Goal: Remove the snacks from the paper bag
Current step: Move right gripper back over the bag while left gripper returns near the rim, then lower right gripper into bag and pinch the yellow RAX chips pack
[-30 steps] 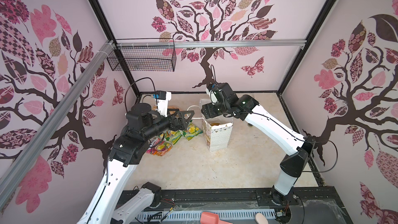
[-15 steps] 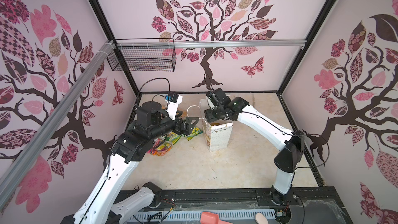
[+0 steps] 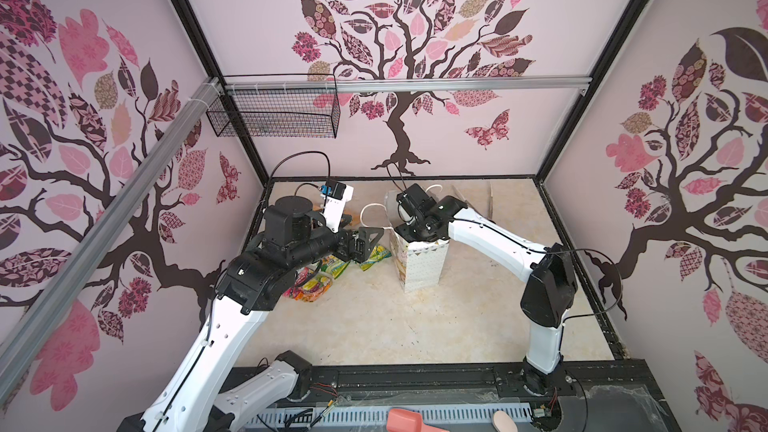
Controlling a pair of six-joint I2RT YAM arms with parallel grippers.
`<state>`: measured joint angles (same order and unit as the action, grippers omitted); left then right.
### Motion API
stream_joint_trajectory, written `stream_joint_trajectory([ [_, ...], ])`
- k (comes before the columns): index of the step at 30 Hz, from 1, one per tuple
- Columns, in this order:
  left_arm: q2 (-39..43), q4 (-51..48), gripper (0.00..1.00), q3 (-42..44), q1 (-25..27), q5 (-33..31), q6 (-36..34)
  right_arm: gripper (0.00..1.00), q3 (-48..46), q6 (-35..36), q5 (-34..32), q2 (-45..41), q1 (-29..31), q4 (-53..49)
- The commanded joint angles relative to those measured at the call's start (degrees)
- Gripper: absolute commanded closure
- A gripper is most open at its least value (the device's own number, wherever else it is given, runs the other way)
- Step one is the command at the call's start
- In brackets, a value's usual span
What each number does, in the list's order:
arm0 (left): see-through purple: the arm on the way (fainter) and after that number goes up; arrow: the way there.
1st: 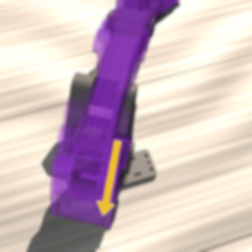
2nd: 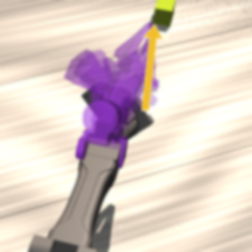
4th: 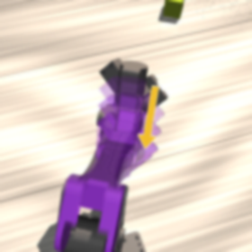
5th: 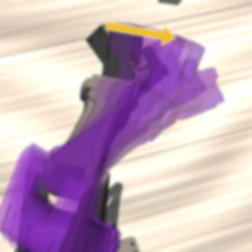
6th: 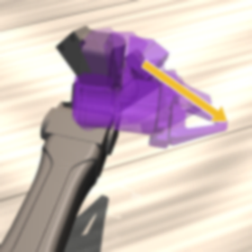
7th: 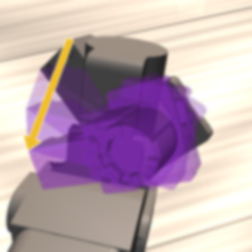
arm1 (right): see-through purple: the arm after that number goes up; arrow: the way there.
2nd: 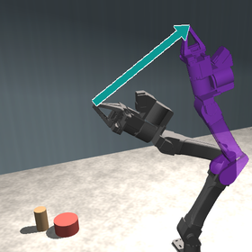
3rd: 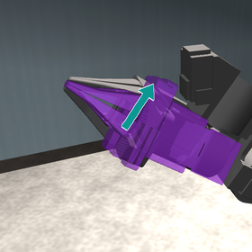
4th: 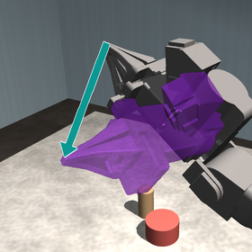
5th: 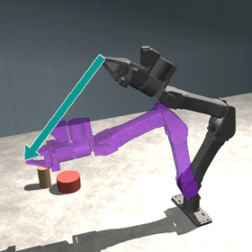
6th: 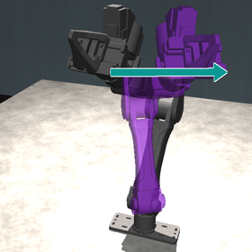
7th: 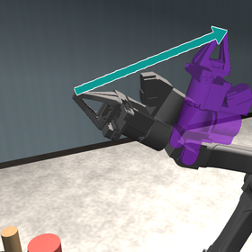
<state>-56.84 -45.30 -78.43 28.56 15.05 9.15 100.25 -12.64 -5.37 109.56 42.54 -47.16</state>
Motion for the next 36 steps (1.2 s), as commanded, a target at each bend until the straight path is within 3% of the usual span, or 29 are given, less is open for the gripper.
stream_joint_trajectory([
  [1, 0.2, 1.3, 0.01, -2.0, 0.3, -0.3, -0.7, 0.27, -0.5, 0.3, 0.3, 2.9, -0.3, 0.3],
  [17, 0.4, 1.1, 0.01, -1.3, 0.3, -1.2, -1.1, 0.12, -2.3, -1.1, -1.9, 10.5, -0.7, 0.8],
  [31, 0.2, 1.5, 0.02, -0.6, 0.3, -1.5, -0.8, 0.12, -9.9, -3.1, 2.9, 14.2, -1.2, 5.5],
  [36, 0.2, 1.7, 0.02, -0.7, 0.4, -1.4, -0.6, 0.18, -11.9, -3.6, 5.0, 15.2, -1.4, 7.1],
])
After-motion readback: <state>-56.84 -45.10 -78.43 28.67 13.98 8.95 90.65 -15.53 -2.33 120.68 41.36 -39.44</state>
